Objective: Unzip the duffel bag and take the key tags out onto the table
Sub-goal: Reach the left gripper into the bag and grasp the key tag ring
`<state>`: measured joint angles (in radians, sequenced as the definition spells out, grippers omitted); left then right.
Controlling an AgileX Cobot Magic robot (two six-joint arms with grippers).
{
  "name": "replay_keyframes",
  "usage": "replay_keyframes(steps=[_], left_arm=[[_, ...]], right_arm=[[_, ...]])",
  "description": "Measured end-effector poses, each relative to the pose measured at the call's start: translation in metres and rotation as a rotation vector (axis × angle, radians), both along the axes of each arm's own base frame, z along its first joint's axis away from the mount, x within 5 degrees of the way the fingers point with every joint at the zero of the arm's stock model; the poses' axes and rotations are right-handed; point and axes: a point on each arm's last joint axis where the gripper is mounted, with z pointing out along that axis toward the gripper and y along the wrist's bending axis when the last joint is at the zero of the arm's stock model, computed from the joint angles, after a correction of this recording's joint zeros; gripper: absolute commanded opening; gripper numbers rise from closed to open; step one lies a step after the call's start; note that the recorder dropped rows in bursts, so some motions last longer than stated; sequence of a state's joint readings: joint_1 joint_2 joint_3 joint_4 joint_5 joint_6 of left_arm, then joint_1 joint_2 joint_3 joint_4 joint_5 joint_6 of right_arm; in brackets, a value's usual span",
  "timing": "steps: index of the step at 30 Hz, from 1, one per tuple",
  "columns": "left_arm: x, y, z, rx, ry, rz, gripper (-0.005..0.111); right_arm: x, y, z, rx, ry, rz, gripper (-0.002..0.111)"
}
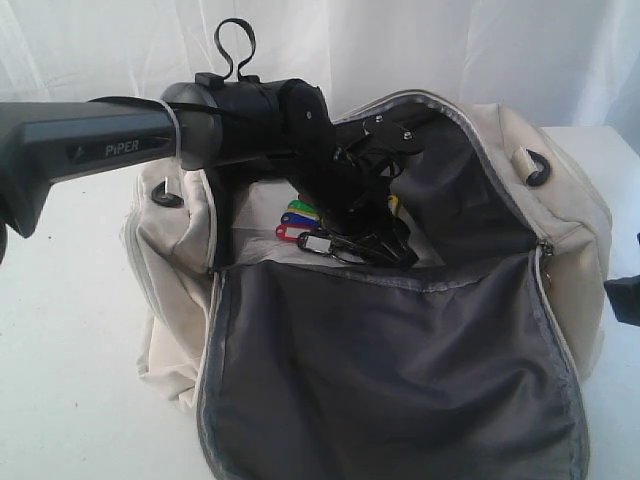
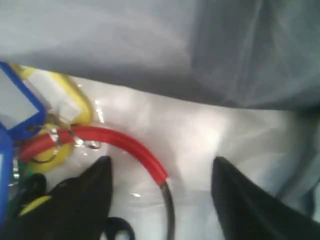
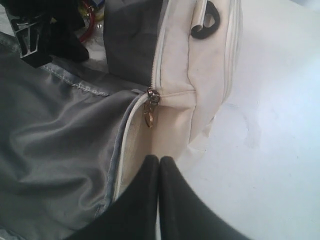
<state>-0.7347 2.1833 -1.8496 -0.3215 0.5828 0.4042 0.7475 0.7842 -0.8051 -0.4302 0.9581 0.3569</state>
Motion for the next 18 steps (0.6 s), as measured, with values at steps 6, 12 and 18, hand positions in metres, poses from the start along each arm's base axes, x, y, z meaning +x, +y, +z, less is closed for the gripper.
replay_keyframes(steps=[6, 12, 18], left_arm=[[-0.002, -0.003, -0.002, 0.001, 0.003, -0.003, 0.048], [0.001, -0.002, -0.007, 0.064, 0.004, 0.090, 0.000], [-0.003, 0.003, 0.007, 0.082, -0.025, 0.076, 0.000]], right_arm=[[0.000, 0.000, 0.000, 0.000, 0.000, 0.000, 0.000], [0.000, 0.000, 0.000, 0.000, 0.000, 0.000, 0.000], [0.000, 0.000, 0.000, 0.000, 0.000, 0.000, 0.000]])
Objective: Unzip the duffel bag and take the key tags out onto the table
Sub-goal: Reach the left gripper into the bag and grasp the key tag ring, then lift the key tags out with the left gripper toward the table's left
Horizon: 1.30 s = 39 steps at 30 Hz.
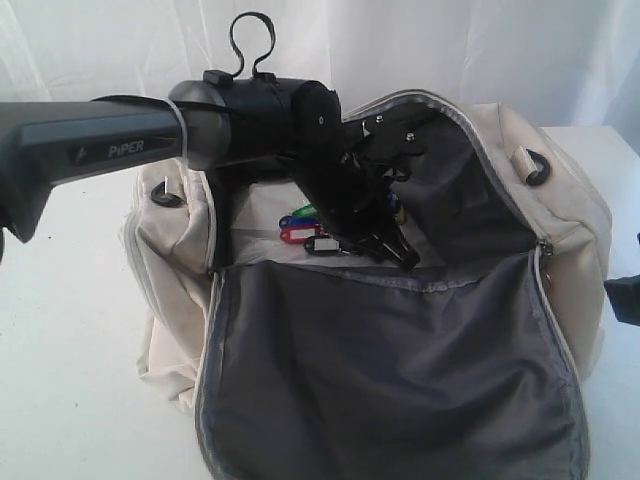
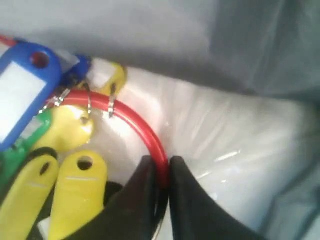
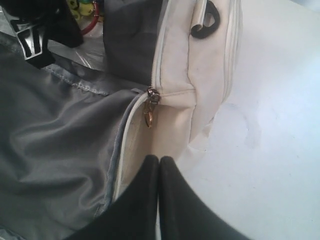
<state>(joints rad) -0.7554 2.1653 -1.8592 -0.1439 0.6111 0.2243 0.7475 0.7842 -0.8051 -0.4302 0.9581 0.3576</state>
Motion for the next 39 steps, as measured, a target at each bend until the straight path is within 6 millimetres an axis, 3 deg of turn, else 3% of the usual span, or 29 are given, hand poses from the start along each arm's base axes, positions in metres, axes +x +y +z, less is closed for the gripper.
replay_keyframes(steps=[4, 12, 21, 25, 32, 36, 39], left_arm=[[-0.007, 0.010, 0.019, 0.040, -0.014, -0.020, 0.000], [-0.021, 0.027, 0.081, -0.017, -0.120, -0.023, 0.000], [-0.044, 0.055, 0.131, 0.034, -0.179, -0.040, 0.000], [-0.056, 0.081, 0.156, 0.108, -0.192, -0.029, 0.000], [-0.072, 0.136, 0.180, 0.249, -0.202, 0.071, 0.000], [-0.082, 0.165, 0.185, 0.273, -0.201, 0.137, 0.000], [-0.089, 0.183, 0.177, 0.300, -0.172, 0.168, 0.000]], right_arm=[[0.000, 0.000, 0.000, 0.000, 0.000, 0.000, 0.000], [0.000, 0.000, 0.000, 0.000, 0.000, 0.000, 0.000], [0.000, 0.000, -0.005, -0.008, 0.005, 0.004, 0.000], [0.000, 0.001, -0.005, -0.006, 0.001, 0.007, 0.000], [0.001, 0.001, -0.005, 0.001, -0.007, 0.011, 0.000], [0.001, 0.001, -0.005, 0.002, -0.009, 0.012, 0.000], [0.001, 0.001, -0.004, 0.003, -0.010, 0.013, 0.000]])
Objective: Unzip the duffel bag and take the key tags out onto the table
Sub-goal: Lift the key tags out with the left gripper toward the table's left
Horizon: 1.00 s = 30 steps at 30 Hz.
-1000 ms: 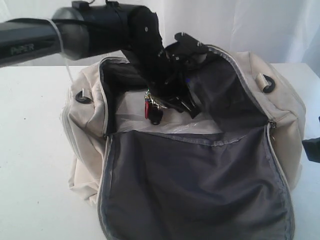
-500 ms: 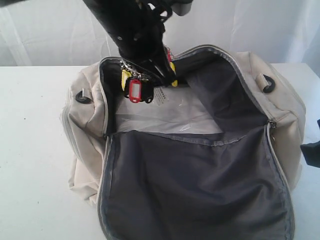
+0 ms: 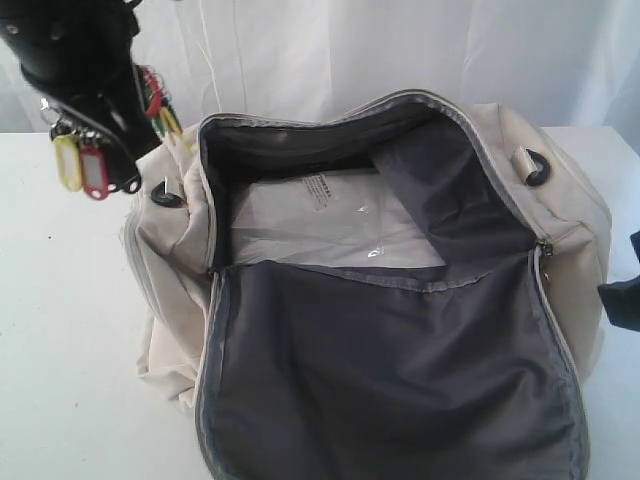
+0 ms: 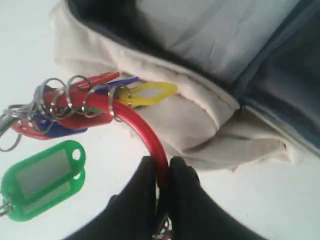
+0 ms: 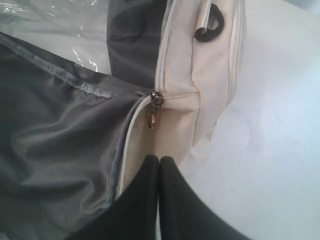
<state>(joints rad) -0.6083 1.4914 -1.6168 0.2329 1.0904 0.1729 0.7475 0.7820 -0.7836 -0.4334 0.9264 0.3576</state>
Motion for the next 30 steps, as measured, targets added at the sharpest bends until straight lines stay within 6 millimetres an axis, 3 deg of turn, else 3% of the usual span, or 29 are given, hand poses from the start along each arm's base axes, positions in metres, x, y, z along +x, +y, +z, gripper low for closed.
replay_keyframes(steps=[9, 13, 22, 30], left_arm=[[-0.012, 0.040, -0.052, 0.043, 0.086, 0.139, 0.000], [-0.014, 0.050, -0.087, 0.057, 0.129, 0.182, 0.000], [-0.012, 0.045, -0.163, -0.061, 0.084, 0.213, 0.000], [0.002, 0.036, -0.199, -0.121, 0.131, 0.326, 0.002]], right_arm=[[0.000, 0.000, 0.000, 0.003, -0.004, 0.002, 0.000], [0.000, 0.000, 0.000, 0.003, -0.004, 0.002, 0.000], [0.000, 0.002, 0.001, 0.006, -0.007, 0.012, 0.000], [-0.001, 0.002, 0.000, 0.012, -0.002, 0.013, 0.000]])
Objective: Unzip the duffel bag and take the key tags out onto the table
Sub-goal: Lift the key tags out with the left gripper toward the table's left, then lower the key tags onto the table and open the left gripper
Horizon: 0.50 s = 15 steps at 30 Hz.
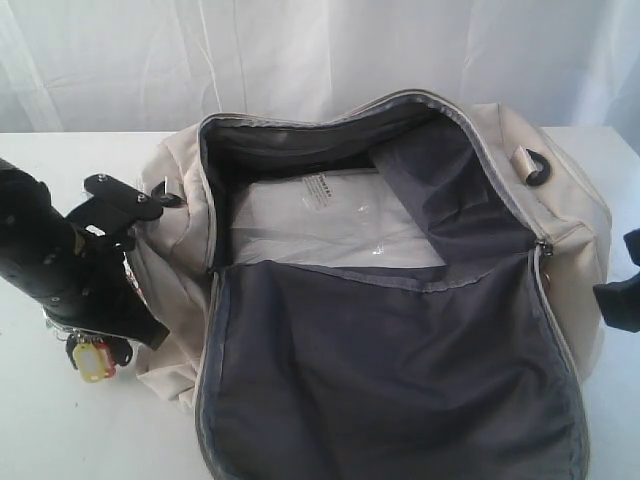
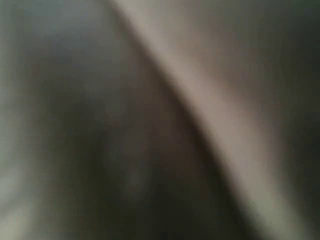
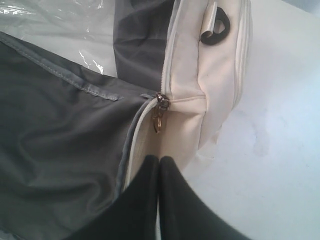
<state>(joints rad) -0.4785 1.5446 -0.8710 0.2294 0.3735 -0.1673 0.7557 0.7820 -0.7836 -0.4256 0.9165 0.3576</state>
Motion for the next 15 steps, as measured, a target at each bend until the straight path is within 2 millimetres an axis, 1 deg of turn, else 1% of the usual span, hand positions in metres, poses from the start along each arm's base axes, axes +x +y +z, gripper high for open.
replay_keyframes(steps=[2, 4, 5, 6, 7, 9, 10, 15], left_arm=[[0.001, -0.001, -0.007, 0.009, 0.019, 0.002, 0.010], [0.002, -0.001, -0.010, 0.011, 0.026, 0.003, 0.023], [0.002, -0.001, -0.010, 0.011, 0.026, 0.003, 0.048], [0.004, -0.002, -0.007, 0.009, 0.020, 0.004, 0.060], [0.008, -0.004, -0.001, 0.004, 0.018, 0.011, 0.067], [0.018, -0.010, 0.026, -0.005, 0.043, 0.045, 0.067], [0.019, -0.010, 0.041, 0.007, 0.061, 0.051, 0.067], [0.011, -0.006, 0.081, 0.021, 0.062, 0.035, 0.067]], right_arm=[[0.000, 0.000, 0.000, 0.002, 0.002, 0.000, 0.000], [0.000, 0.000, 0.000, 0.003, 0.000, 0.001, 0.000], [0.000, 0.000, 0.000, 0.003, 0.000, 0.001, 0.000], [0.000, 0.000, 0.000, 0.004, 0.002, 0.001, 0.000], [0.000, 0.000, 0.000, 0.005, 0.000, 0.002, 0.000], [0.000, 0.001, 0.000, 0.008, 0.000, 0.003, 0.000], [0.000, 0.001, 0.000, 0.008, 0.000, 0.003, 0.000], [0.000, 0.001, 0.000, 0.009, -0.001, 0.004, 0.000]])
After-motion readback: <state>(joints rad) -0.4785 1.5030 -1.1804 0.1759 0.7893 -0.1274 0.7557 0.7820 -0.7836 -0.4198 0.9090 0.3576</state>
